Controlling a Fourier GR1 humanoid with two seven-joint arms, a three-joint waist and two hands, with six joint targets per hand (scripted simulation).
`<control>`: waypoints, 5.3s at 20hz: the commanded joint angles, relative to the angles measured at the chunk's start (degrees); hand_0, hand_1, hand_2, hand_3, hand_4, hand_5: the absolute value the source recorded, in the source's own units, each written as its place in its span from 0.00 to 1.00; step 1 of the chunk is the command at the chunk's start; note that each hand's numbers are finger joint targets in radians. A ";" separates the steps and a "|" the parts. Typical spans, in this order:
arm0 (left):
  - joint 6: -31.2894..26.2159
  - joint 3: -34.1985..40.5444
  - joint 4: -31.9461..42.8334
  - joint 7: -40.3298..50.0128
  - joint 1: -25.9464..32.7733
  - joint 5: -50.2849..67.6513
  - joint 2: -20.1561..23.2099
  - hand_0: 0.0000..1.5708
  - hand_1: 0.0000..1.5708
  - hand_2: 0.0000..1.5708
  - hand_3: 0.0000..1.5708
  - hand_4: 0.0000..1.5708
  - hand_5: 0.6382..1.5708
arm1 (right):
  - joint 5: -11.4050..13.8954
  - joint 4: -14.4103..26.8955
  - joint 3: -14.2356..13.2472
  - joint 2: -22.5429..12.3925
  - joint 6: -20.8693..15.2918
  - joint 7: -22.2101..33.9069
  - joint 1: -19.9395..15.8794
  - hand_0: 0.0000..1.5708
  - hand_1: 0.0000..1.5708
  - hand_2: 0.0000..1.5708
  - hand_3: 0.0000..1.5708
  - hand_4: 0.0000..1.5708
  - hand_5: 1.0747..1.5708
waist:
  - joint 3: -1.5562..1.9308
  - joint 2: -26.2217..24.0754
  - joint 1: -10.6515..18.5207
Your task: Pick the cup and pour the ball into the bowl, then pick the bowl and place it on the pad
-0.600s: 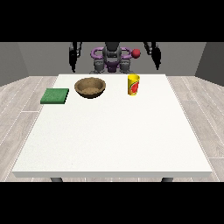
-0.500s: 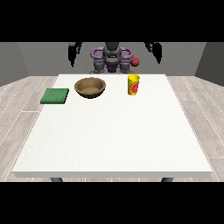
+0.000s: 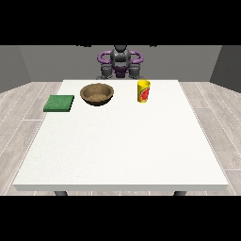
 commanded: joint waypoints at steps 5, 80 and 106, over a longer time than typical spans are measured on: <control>2.57 -2.60 -14.52 5.92 5.71 -0.41 -1.00 0.00 0.00 0.00 0.00 0.00 0.98 | -4.23 -16.64 0.98 0.74 -1.64 10.59 5.60 0.00 0.00 0.00 0.00 0.32 1.00 | 0.00 1.83 -1.83; 28.40 -23.86 73.36 10.60 -58.45 -72.83 -2.44 0.50 0.50 1.00 0.79 0.69 1.00 | -14.06 34.92 -22.50 -19.72 26.18 -20.64 -13.51 0.00 0.00 0.00 0.00 0.41 0.99 | 0.09 16.60 -4.69; 27.21 -24.43 46.26 13.53 -45.67 -63.21 2.13 0.65 0.65 0.98 0.78 0.78 0.99 | -13.11 37.35 -20.83 -17.05 22.43 -18.68 -17.77 0.00 0.00 0.00 0.00 0.45 1.00 | -0.28 20.63 -1.95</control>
